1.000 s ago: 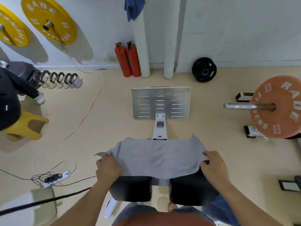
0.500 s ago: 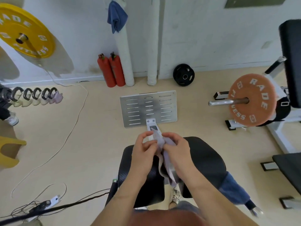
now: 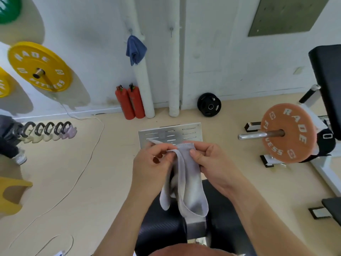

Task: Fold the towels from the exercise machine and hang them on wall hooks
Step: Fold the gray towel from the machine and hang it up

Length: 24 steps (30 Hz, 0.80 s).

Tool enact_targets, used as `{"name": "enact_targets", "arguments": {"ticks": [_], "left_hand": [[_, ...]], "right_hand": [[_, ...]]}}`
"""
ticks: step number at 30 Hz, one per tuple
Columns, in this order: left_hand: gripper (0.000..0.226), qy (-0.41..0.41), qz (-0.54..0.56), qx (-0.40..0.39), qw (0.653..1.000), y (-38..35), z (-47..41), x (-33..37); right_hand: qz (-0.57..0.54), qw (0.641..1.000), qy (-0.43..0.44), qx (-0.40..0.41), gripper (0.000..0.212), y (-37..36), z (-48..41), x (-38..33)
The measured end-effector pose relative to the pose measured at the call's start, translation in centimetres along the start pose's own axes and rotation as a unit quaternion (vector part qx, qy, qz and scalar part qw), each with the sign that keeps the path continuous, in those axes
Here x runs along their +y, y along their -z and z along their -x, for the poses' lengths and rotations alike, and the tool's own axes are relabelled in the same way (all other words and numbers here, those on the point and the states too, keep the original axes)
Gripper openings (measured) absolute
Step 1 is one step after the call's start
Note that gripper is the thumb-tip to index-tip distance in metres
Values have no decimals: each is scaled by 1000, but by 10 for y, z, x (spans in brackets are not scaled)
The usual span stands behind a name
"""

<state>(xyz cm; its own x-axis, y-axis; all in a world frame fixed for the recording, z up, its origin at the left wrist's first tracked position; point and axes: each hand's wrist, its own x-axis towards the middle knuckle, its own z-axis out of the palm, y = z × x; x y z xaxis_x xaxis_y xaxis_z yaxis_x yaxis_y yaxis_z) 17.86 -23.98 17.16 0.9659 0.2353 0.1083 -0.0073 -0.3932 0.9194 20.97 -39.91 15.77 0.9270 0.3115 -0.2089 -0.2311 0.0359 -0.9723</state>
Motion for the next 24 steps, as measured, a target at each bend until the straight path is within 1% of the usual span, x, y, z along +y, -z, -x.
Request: {"name": "enact_targets", "arguments": {"ticks": [1, 3, 5, 6, 8, 9, 12, 14, 16, 18, 21, 24], "left_hand": [[37, -45, -54, 11, 997, 3, -3, 2], [37, -108, -107, 11, 988, 7, -9, 5], [33, -130, -113, -12, 985, 9, -14, 12], [31, -133, -107, -22, 985, 8, -17, 15], [24, -119, -79, -32, 989, 7, -21, 21], [23, -95, -58, -35, 993, 7, -22, 24], [30, -15, 8, -45, 999, 13, -27, 28], [39, -3, 5, -30, 1000, 16, -28, 28], [45, -6, -17, -5, 1000, 15, -28, 28], [44, -4, -27, 2, 1000, 13, -26, 28], [40, -6, -23, -24, 999, 10, -24, 29], [38, -14, -16, -59, 998, 13, -25, 32]], "right_hand": [[12, 1000, 5, 15, 26, 0, -2, -4], [17, 998, 20, 55, 21, 0, -4, -12], [3, 996, 35, 82, 17, -2, -5, -21], [-6, 996, 43, 82, 16, -4, -4, -25], [-19, 996, 52, 66, 10, -8, -3, -30], [-19, 997, 56, 58, 7, -10, -2, -33], [-36, 996, 78, 34, 8, -12, 1, -40], [-31, 995, 87, 24, 12, -13, 4, -43], [7, 995, 96, 25, 20, -17, 5, -47], [33, 994, 97, 47, 28, -21, 4, -44], [62, 990, 82, 100, 23, -27, 4, -38], [106, 982, 78, 138, 25, -32, 9, -39]]}}
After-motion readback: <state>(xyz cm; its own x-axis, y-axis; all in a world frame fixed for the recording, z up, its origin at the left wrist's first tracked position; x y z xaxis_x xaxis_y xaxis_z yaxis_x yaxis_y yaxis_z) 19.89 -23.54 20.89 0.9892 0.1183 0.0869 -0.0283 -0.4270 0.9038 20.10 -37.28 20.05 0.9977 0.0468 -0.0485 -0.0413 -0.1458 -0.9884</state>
